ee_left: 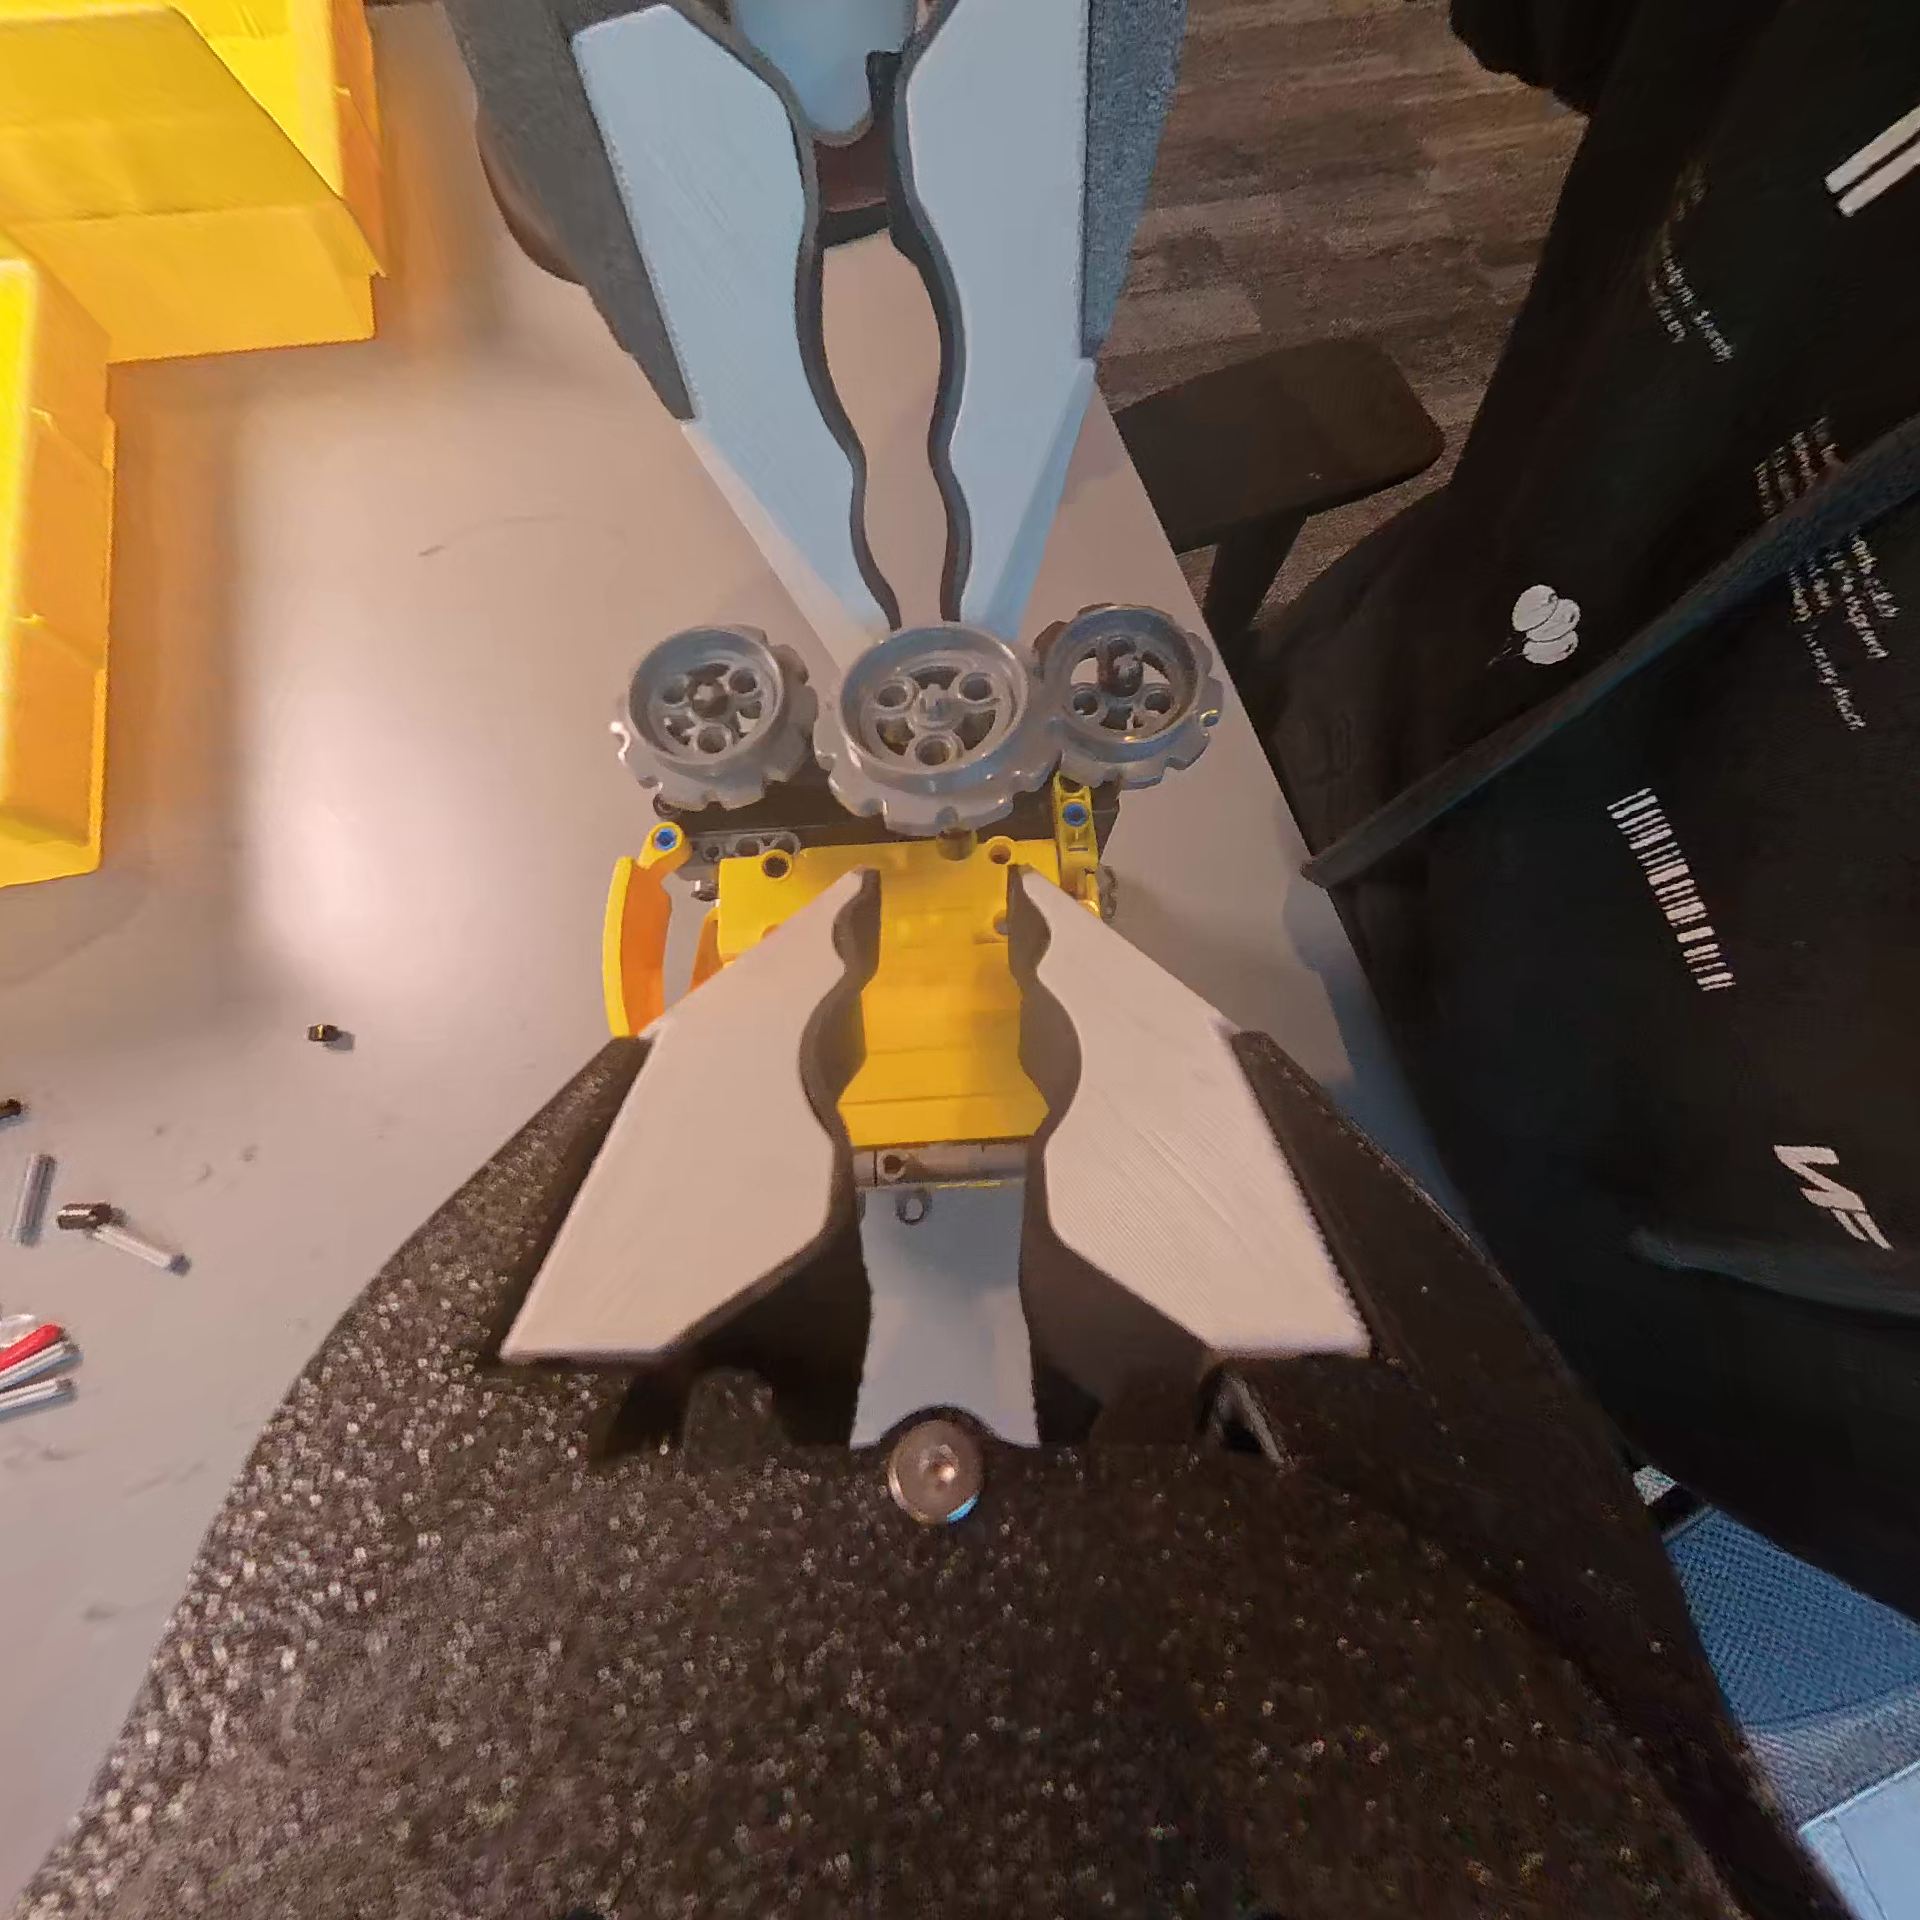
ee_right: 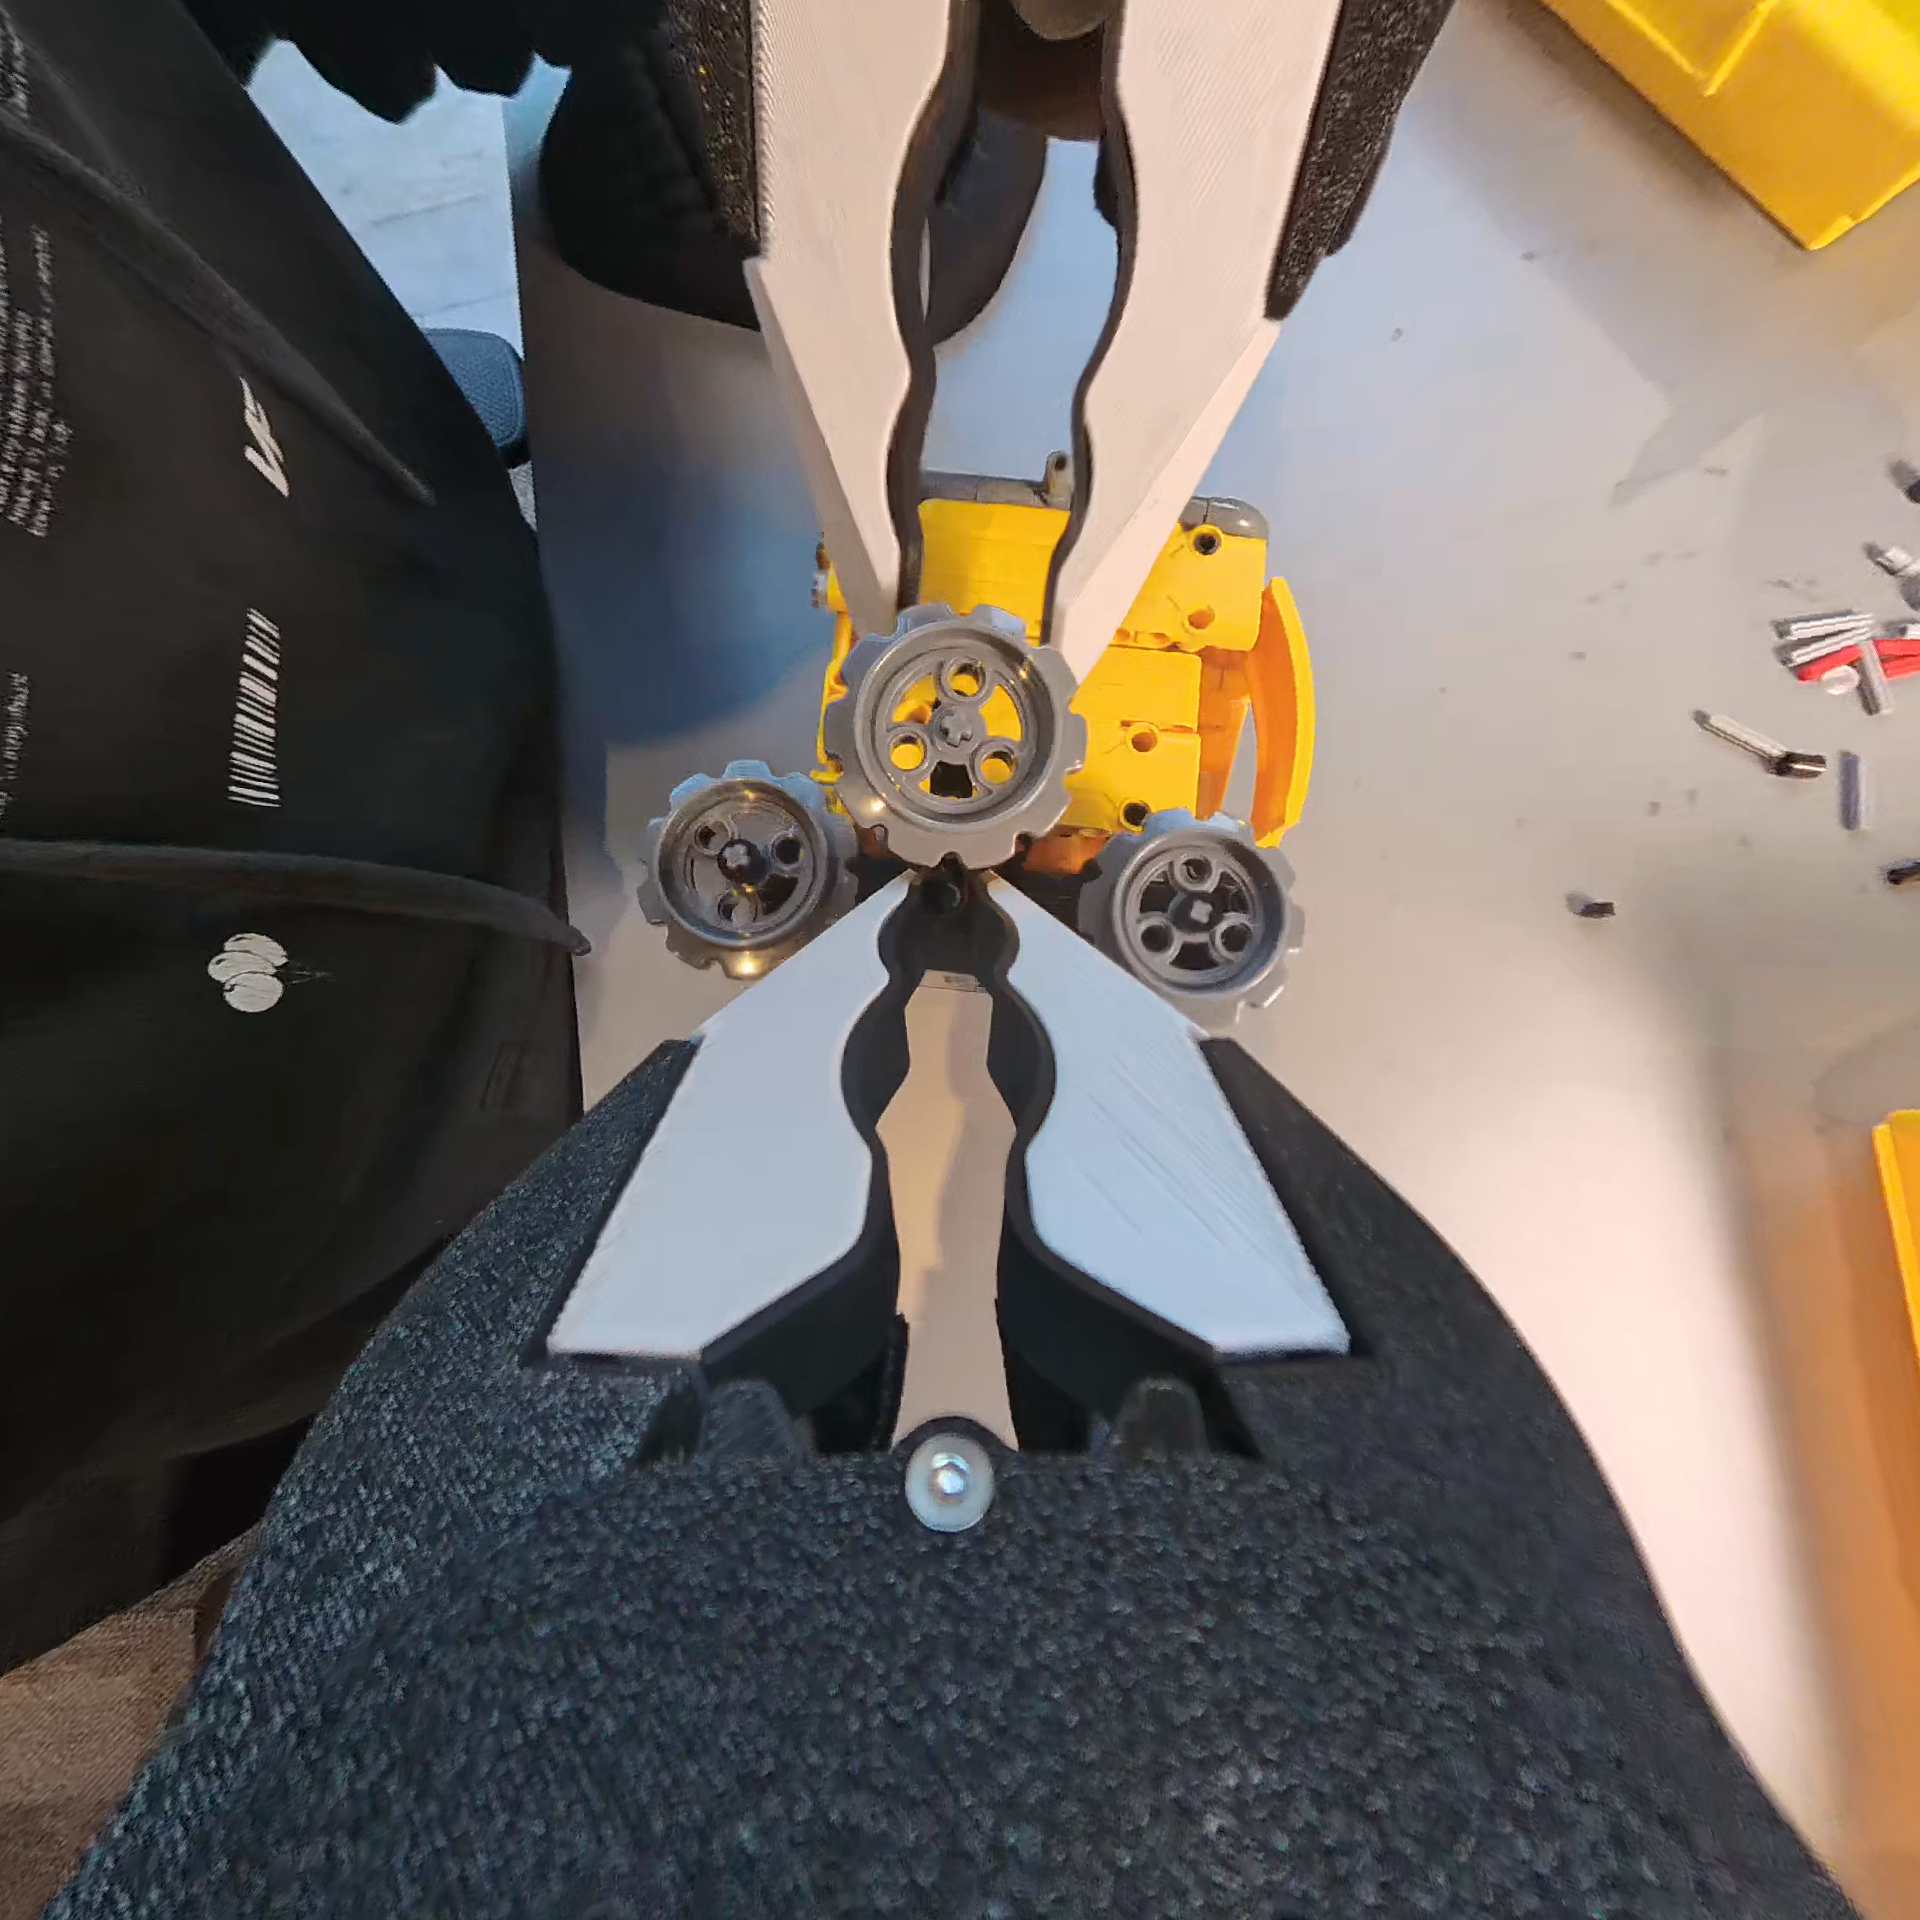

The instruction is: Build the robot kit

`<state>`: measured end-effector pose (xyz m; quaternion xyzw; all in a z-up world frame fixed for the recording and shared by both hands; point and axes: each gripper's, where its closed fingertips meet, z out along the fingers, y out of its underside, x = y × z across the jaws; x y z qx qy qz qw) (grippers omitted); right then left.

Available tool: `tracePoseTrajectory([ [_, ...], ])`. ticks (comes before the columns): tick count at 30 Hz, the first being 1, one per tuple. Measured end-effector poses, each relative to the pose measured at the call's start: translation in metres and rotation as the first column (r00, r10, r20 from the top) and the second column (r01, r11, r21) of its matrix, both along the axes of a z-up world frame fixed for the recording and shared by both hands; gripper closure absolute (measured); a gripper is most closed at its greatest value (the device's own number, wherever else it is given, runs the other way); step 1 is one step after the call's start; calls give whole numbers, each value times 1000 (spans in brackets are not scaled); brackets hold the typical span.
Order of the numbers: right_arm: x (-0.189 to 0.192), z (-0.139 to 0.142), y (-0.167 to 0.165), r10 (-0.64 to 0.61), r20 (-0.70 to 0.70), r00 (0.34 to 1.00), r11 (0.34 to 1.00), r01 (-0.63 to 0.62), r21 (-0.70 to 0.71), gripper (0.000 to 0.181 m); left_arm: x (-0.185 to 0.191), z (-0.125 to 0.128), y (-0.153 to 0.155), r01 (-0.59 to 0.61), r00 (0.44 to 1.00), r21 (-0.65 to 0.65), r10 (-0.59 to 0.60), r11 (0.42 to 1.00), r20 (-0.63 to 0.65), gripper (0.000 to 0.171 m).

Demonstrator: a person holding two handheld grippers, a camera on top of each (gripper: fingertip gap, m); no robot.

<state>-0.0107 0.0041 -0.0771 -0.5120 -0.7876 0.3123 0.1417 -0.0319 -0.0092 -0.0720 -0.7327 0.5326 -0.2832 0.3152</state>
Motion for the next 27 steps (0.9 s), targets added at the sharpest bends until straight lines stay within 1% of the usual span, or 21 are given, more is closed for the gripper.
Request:
tracePoseTrajectory([
  [2,-3,3,2,-20,-18,1000,1000,20,-9,175,4,3,-3,33,999,-17,-32,999,37,148],
  [4,-4,4,1,-25,-12,1000,999,25,-30,174,6,7,3,18,996,-35,-15,999,88,148],
  [6,-6,1,1,-25,1,1000,999,25,-35,175,8,10,7,6,991,-69,4,998,136,155],
  [8,-7,-1,4,-45,14,999,998,46,-37,174,6,6,12,-14,990,-69,23,998,136,165],
  [9,-8,-1,7,-55,11,998,998,56,-34,174,6,6,14,-31,988,-70,41,997,148,166],
  [11,-8,0,8,-64,6,998,997,64,-52,174,5,6,15,-47,981,-114,68,992,183,166],
  [15,-7,2,11,-76,1,997,996,76,-37,168,3,-1,16,-79,982,-132,100,988,163,166],
  [17,-9,4,13,-82,-5,997,996,81,-33,168,3,0,16,-80,979,-145,106,986,177,166],
  [20,-11,1,15,-78,-6,997,997,78,0,173,2,-1,18,-100,976,-145,125,984,178,166],
  [24,-12,1,16,-76,-1,997,997,76,6,174,0,-1,19,-118,974,-127,139,985,178,166],
  [27,-12,0,17,-57,24,998,997,56,44,174,0,-4,19,-129,977,-108,145,986,156,166],
])
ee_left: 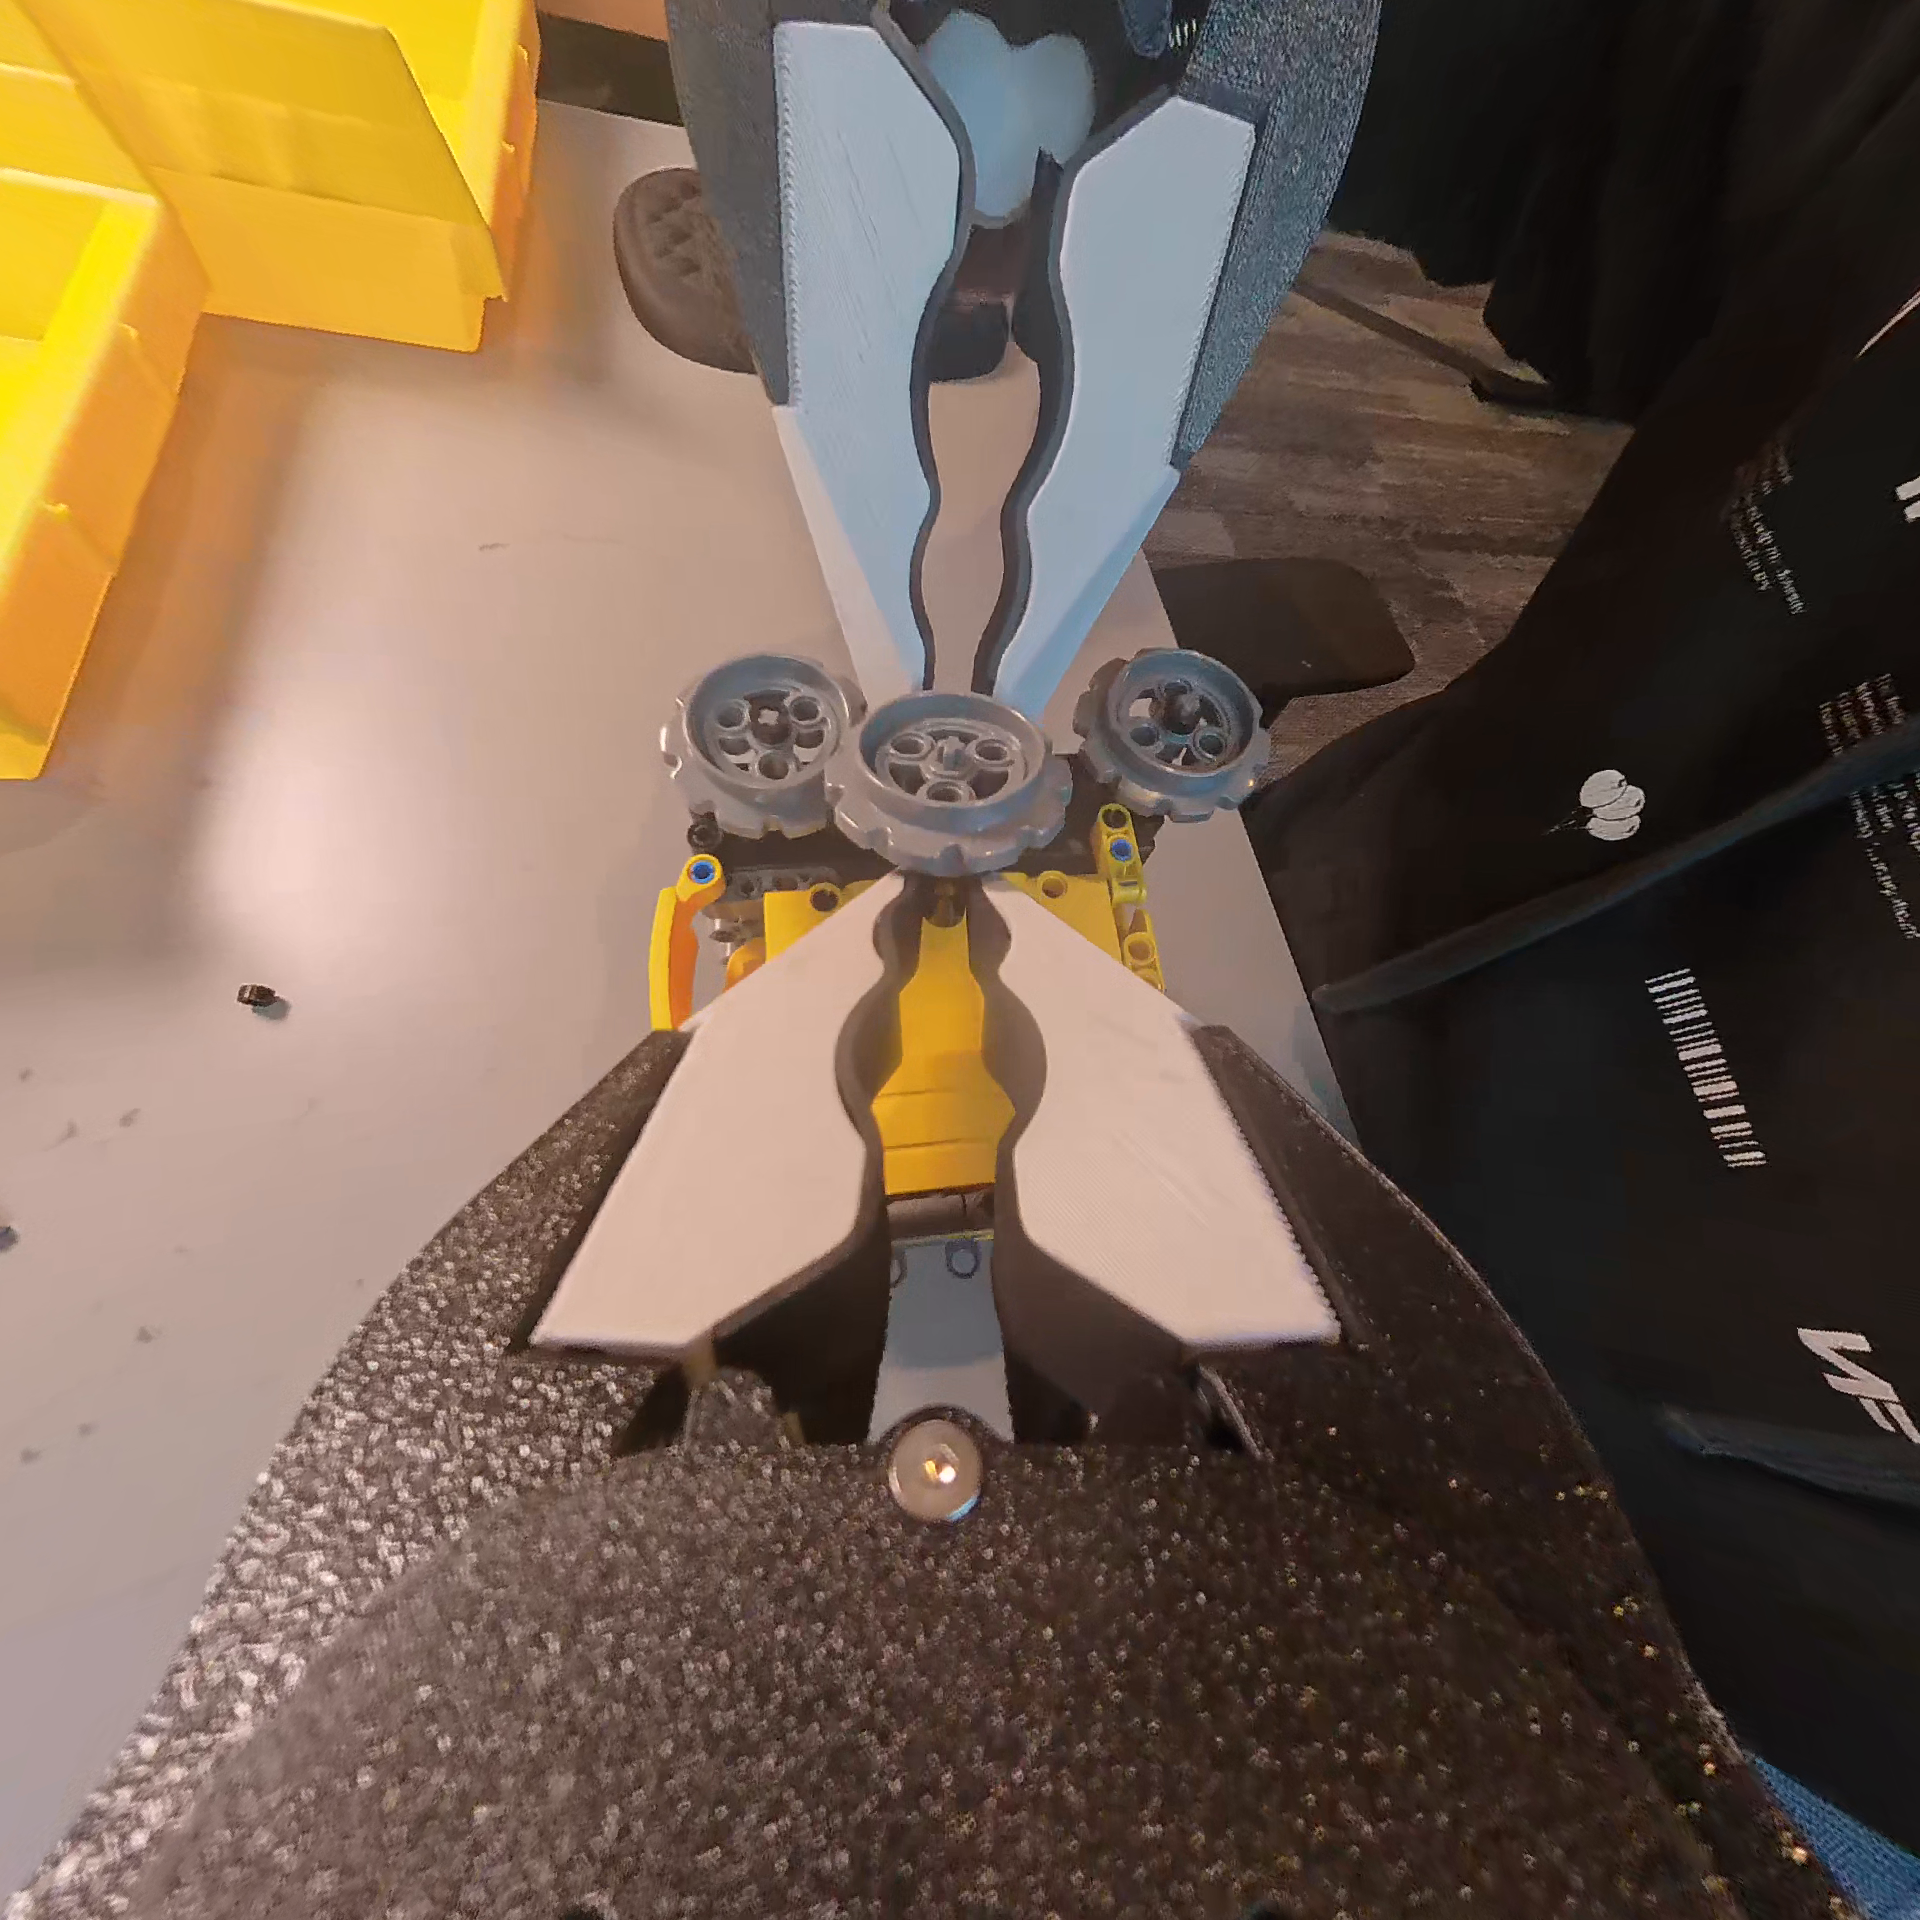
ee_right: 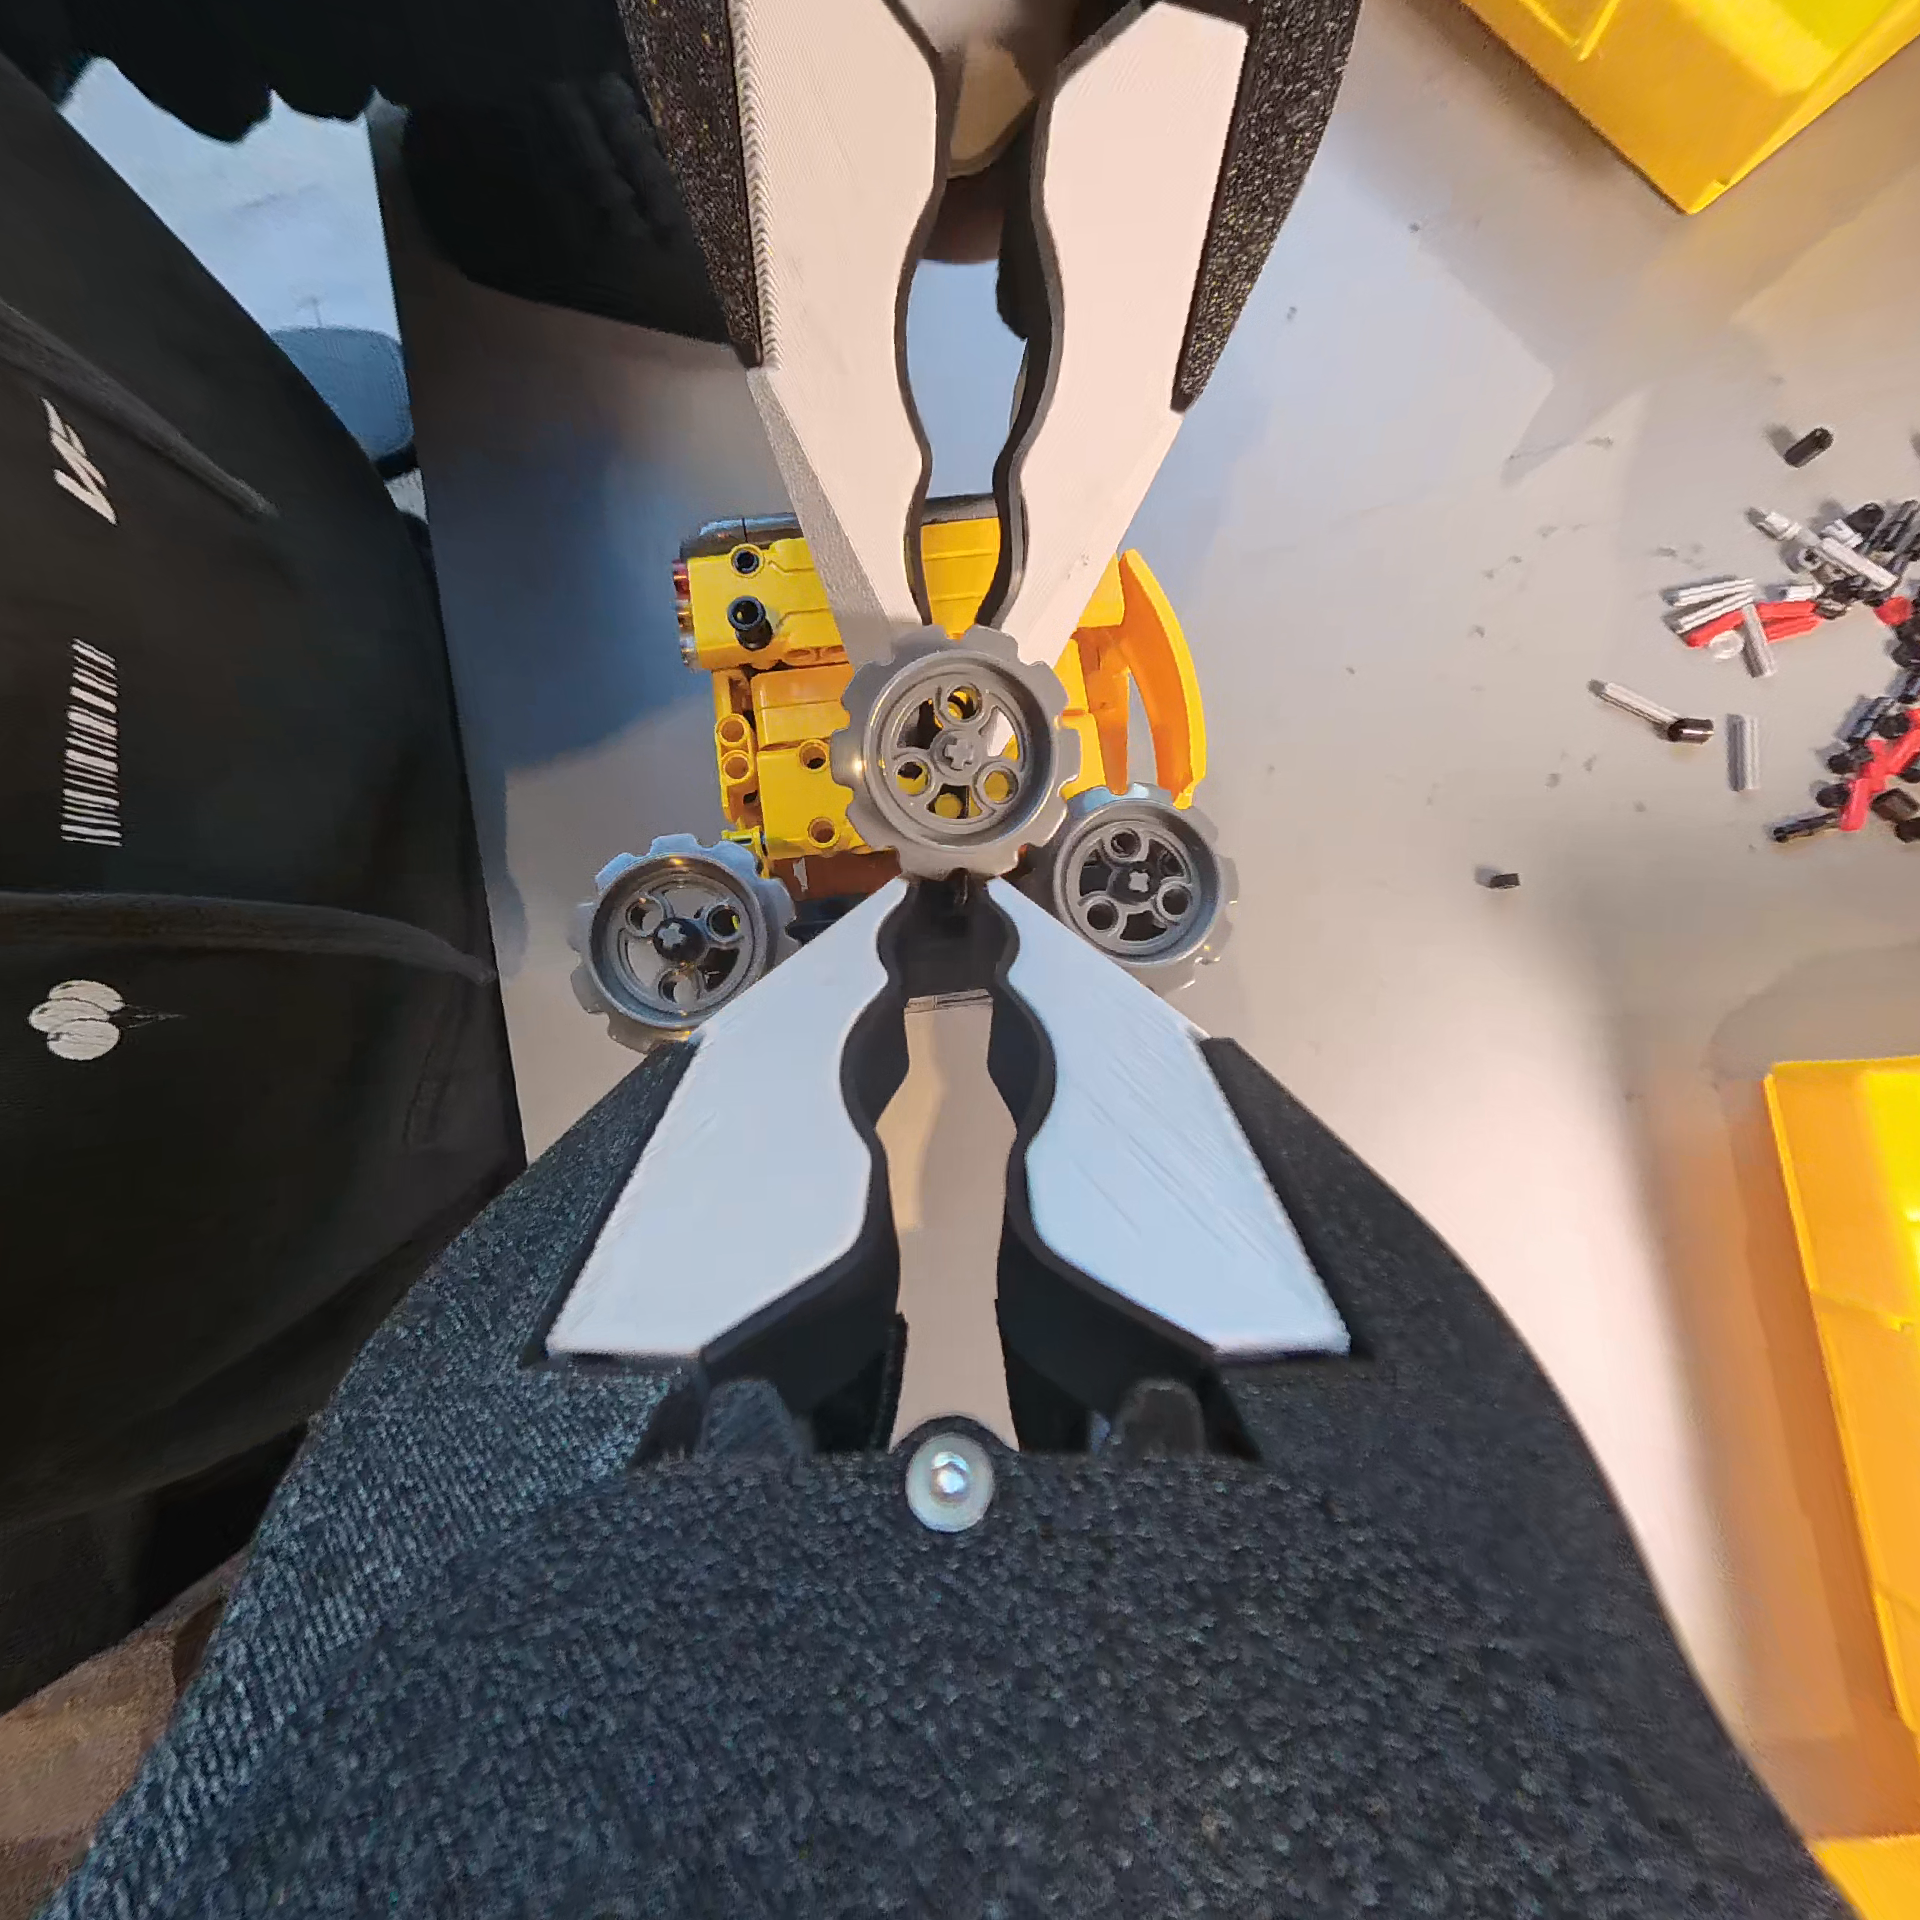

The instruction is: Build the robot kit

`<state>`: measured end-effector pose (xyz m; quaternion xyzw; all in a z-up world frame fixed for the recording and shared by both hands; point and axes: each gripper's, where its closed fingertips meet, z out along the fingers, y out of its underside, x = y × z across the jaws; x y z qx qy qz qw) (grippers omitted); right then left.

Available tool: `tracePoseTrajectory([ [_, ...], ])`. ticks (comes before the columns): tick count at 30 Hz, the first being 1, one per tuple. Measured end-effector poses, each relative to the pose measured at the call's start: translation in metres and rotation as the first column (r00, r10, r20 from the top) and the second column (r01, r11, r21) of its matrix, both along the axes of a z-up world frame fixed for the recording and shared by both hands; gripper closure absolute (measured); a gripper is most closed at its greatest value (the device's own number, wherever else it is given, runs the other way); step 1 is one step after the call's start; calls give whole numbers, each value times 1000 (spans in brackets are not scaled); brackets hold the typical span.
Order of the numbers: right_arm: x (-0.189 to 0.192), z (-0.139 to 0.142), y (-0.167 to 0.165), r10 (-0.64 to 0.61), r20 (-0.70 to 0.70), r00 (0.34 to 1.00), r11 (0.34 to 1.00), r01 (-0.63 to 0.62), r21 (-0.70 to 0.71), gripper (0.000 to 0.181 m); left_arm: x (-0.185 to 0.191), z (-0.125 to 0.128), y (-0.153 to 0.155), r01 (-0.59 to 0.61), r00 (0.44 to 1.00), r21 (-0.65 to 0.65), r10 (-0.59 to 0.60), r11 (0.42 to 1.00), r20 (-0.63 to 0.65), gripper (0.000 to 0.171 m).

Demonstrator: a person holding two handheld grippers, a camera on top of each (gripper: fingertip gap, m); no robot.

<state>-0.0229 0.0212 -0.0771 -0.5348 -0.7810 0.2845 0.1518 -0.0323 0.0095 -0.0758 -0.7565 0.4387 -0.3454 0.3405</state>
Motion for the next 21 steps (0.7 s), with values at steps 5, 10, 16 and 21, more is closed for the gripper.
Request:
tracePoseTrajectory([
  [5,-1,-1,1,40,68,997,997,-44,68,174,-8,0,-8,9,999,-17,-10,1000,-46,139],
  [10,-1,-3,3,76,112,991,994,-84,73,174,-16,9,-6,-50,997,16,51,999,-55,132],
  [16,-2,-3,2,50,102,994,998,-53,21,174,-7,-3,-1,-92,983,61,101,994,-156,132],
  [21,2,-3,3,5,84,996,1000,-5,-3,174,-7,7,1,-72,980,139,97,988,-176,137],
])
